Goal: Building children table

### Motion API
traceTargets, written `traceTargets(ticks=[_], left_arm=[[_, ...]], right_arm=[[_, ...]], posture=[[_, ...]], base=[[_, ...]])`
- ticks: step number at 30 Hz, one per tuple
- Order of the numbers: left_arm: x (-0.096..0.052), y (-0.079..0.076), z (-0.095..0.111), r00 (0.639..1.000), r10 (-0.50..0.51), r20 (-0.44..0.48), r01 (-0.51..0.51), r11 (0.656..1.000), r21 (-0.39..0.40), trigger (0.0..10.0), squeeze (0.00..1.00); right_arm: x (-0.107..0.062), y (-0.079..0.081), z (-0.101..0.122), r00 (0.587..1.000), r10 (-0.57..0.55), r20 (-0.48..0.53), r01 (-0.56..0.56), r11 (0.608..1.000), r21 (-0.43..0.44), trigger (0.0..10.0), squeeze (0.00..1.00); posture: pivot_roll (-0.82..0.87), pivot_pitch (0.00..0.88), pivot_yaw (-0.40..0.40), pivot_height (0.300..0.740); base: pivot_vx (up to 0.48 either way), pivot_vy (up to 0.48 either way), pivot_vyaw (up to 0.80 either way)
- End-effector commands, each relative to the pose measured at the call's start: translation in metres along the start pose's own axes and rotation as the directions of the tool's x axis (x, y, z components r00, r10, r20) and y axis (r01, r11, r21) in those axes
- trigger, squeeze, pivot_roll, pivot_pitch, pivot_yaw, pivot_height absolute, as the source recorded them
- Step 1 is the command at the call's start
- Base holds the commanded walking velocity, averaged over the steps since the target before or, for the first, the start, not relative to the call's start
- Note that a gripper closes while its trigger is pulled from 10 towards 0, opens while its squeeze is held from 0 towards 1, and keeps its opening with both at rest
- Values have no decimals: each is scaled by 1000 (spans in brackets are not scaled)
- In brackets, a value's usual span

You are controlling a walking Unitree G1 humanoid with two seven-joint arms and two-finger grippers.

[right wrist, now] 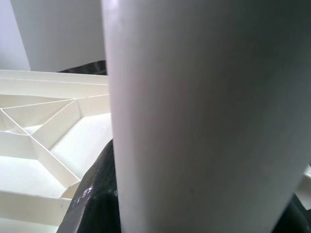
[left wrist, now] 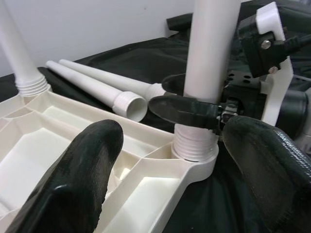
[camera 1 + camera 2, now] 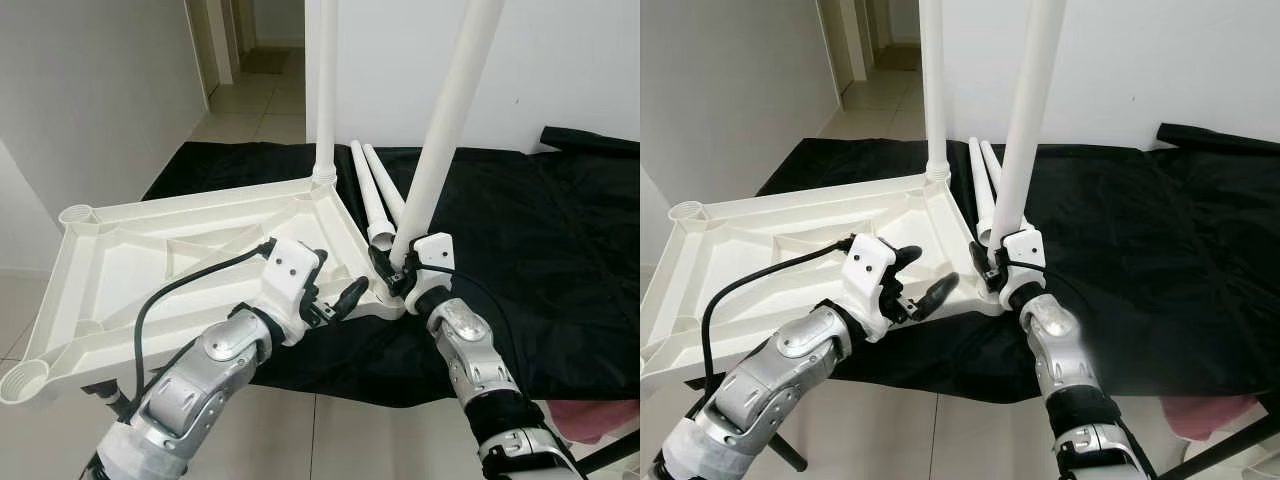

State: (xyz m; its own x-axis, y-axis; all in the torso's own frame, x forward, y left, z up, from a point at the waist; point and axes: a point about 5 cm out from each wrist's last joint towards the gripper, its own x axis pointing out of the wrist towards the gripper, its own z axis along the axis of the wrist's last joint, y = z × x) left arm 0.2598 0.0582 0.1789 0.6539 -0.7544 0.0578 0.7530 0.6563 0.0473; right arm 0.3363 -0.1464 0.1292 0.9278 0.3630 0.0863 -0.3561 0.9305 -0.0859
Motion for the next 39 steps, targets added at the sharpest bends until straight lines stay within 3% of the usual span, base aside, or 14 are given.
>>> traceTargets(ticks=[1, 9, 14, 21, 28, 31, 39], left_arm=[[1, -1, 0, 999, -36, -13, 36, 999, 0, 10000, 0], [0, -2, -1, 1000, -27, -14, 27, 1000, -2, 10000, 0], [-1, 0, 0, 1000, -10, -13, 10, 1000, 0, 10000, 0], [0, 1, 1, 1000, -11, -11, 11, 1000, 0, 10000, 0], [1, 2, 2, 1000, -15, -11, 15, 1000, 0, 10000, 0], [2, 1, 2, 1000, -19, -9, 19, 1000, -1, 10000, 0], [2, 1, 3, 1000, -20, -8, 20, 1000, -1, 10000, 0]], right_arm=[[-7, -1, -25, 992, 1, -124, 4, 999, 40, 10000, 0], [-4, 1, -26, 991, 18, -132, -11, 999, 51, 10000, 0], [-19, 17, -29, 998, 63, -7, -64, 998, -14, 10000, 0], [-22, 17, -30, 999, 52, 15, -52, 999, 12, 10000, 0], [-14, 8, -32, 998, 24, -55, -23, 1000, 13, 10000, 0], [-5, 6, -33, 984, 86, -155, -91, 995, -28, 10000, 0], [1, 11, -31, 956, 205, -209, -217, 976, -35, 10000, 0]], posture=[[30, 7, 49, 740], [36, 7, 46, 740], [41, 11, 45, 740], [35, 10, 52, 740], [30, 7, 57, 740], [27, 8, 60, 740], [32, 7, 59, 740]], base=[[0, 0, 0], [0, 0, 0], [0, 0, 0], [0, 0, 0], [0, 0, 0], [0, 0, 0], [0, 0, 0]])
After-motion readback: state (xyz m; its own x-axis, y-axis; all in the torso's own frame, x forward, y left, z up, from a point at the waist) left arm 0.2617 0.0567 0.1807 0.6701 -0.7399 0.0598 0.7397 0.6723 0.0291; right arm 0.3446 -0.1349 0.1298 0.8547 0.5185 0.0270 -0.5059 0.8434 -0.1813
